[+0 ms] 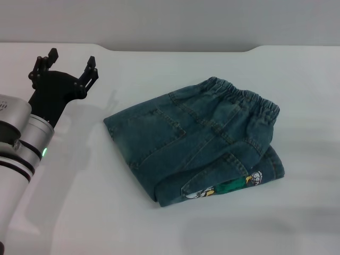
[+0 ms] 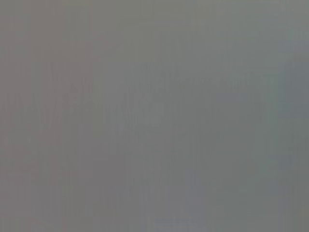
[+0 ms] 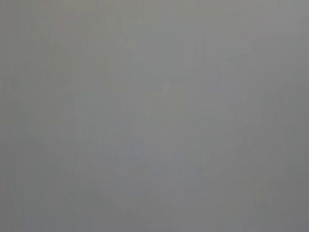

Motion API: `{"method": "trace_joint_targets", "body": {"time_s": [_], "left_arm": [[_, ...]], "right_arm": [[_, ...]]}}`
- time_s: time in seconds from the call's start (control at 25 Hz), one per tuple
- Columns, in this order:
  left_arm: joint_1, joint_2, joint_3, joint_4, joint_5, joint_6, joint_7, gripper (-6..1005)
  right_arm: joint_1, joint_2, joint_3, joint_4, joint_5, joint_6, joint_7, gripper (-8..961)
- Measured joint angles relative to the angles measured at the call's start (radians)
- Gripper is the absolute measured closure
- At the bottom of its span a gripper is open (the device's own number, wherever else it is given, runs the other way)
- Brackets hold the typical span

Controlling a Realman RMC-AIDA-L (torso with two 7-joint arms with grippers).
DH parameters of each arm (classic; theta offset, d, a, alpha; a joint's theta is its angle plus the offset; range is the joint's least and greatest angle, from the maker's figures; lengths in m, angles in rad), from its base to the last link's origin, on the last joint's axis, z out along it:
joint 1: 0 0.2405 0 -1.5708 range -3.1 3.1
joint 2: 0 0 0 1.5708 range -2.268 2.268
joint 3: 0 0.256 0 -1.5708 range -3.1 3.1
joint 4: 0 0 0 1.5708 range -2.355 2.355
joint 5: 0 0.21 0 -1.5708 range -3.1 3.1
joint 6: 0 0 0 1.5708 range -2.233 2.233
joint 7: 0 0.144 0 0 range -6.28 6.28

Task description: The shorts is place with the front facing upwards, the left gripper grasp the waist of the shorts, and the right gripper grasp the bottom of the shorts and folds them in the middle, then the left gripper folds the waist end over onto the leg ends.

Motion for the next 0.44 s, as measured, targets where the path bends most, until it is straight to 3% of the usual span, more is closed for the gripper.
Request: {"method": "trace_joint_targets", "body": {"time_s": [0.44], "left_arm": [[0.000, 0.000, -0.001, 0.000, 0.000, 0.000, 0.000, 156]], "right_arm": [[0.004, -0.001, 0.002, -0.002, 0.000, 0.000, 0.000, 470]]}}
